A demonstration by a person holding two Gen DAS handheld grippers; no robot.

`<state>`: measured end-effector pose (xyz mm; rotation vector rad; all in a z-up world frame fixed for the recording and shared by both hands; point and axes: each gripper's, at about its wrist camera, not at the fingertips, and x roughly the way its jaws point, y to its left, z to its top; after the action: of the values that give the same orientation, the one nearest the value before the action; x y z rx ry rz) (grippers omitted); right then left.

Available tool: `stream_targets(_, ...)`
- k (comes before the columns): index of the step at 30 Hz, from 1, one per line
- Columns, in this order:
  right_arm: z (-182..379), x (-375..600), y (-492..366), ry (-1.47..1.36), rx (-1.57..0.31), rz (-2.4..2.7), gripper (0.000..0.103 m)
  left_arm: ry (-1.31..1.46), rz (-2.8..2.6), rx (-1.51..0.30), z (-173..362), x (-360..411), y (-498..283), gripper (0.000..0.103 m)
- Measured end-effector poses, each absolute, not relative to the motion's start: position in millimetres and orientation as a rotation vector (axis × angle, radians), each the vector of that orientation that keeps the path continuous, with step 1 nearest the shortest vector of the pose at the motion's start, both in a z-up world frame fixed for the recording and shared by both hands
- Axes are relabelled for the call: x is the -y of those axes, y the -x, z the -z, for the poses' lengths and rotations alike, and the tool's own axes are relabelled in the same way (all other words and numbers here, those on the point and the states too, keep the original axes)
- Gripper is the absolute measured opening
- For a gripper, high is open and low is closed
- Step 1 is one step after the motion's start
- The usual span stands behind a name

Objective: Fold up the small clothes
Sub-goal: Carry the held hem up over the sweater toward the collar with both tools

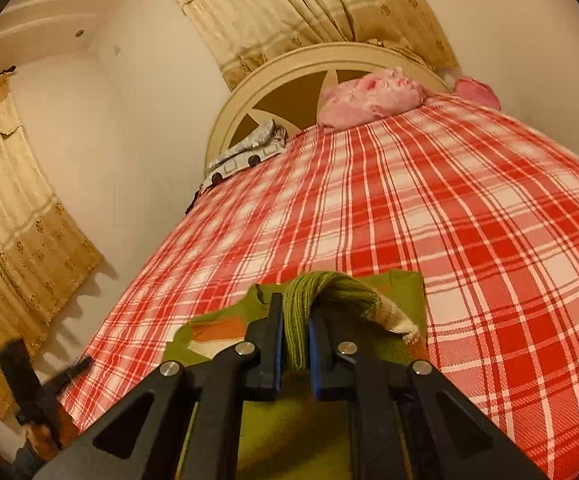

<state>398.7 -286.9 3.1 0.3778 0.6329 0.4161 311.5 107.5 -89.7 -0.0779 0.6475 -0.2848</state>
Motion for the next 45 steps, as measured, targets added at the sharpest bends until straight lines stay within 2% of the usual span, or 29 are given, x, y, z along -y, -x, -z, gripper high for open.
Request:
stream_targets(9, -2, 285, -391, -0.360, -0.641, -0.432, 0.010, 0.125, 0.364, -0.788, 124, -79, -350, 0.053)
stream_targets(11, -1, 283, -392, -0.358, -0.644, -0.434, 0.010, 0.153, 0.347, -0.842, 136, -78, -360, 0.049)
stream_targets(13, 0, 282, -391, -0.358, -0.648, -0.438, 0.010, 0.167, 0.359, -0.832, 135, -81, -358, 0.007)
stream_targets(14, 0, 281, -391, -0.356, -0.649, -0.441, 0.010, 0.167, 0.382, -0.837, 132, -81, -357, 0.004)
stream_targets(17, -2, 282, -392, -0.352, -0.643, -0.447, 0.010, 0.134, 0.400, -0.758, 109, -81, -340, 0.004)
stream_targets(22, -10, 284, -398, -0.369, -0.626, -0.454, 0.010, 0.250, 0.407, -0.619, 61, -105, -329, 0.004)
stream_targets(25, -15, 283, -406, -0.375, -0.621, -0.451, 0.010, 0.300, 0.360, -0.523, 34, -130, -340, 0.003)
stream_targets(29, -19, 279, -426, -0.369, -0.623, -0.444, 0.010, 0.311, 0.324, -0.512, 21, -146, -371, 0.003)
stream_targets(34, -14, 275, -467, -0.378, -0.650, -0.413, 0.010, 0.247, 0.285, -0.564, 39, -135, -413, 0.003)
stream_targets(42, 53, 271, -535, -0.427, -0.811, -0.375, 0.013, 0.246, 0.208, -0.677, 102, -135, -454, 0.003)
stream_targets(43, 64, 270, -544, -0.419, -0.835, -0.353, 0.014, 0.252, 0.199, -0.687, 110, -137, -457, 0.003)
stream_targets(44, 70, 268, -550, -0.409, -0.850, -0.347, 0.024, 0.258, 0.189, -0.698, 115, -139, -459, 0.003)
stream_targets(45, 75, 267, -555, -0.395, -0.863, -0.344, 0.053, 0.265, 0.181, -0.707, 120, -141, -459, 0.003)
